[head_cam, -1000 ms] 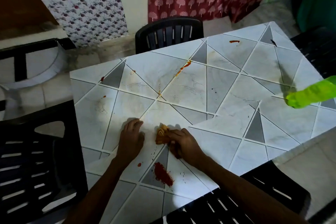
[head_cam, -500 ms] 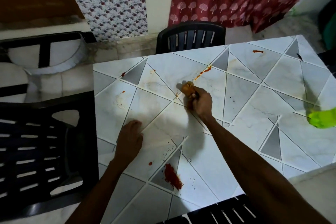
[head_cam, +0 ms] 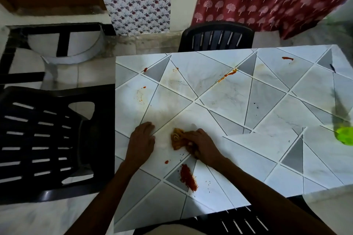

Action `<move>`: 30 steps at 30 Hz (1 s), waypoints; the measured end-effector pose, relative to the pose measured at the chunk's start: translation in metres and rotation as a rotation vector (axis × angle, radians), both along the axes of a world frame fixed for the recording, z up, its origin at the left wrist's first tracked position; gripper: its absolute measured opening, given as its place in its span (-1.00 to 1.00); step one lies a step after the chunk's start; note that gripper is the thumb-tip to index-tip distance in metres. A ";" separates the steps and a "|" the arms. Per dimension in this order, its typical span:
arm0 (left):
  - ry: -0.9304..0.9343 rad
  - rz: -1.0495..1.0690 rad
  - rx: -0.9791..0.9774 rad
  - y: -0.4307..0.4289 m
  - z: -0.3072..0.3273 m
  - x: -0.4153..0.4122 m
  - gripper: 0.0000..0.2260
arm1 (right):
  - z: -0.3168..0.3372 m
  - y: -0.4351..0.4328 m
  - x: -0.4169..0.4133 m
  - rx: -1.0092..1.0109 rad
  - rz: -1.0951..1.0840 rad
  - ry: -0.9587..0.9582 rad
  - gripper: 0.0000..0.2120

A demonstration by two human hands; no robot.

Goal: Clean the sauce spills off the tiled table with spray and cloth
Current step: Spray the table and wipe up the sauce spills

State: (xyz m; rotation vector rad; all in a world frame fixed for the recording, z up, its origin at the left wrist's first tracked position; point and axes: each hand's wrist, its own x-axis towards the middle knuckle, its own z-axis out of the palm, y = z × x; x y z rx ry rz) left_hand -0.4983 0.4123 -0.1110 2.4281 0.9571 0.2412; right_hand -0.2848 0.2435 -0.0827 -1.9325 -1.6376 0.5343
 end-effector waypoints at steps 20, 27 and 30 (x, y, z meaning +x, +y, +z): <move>0.026 0.259 -0.036 -0.021 -0.013 -0.058 -0.49 | 0.033 0.255 0.025 -0.164 -0.425 0.225 -0.68; 0.042 0.306 -0.042 -0.019 -0.012 -0.056 -0.51 | 0.006 0.260 -0.012 -0.119 -0.039 -0.046 -0.62; 0.036 0.335 -0.051 -0.018 -0.009 -0.053 -0.53 | 0.006 0.212 -0.023 0.003 0.144 -0.032 -0.66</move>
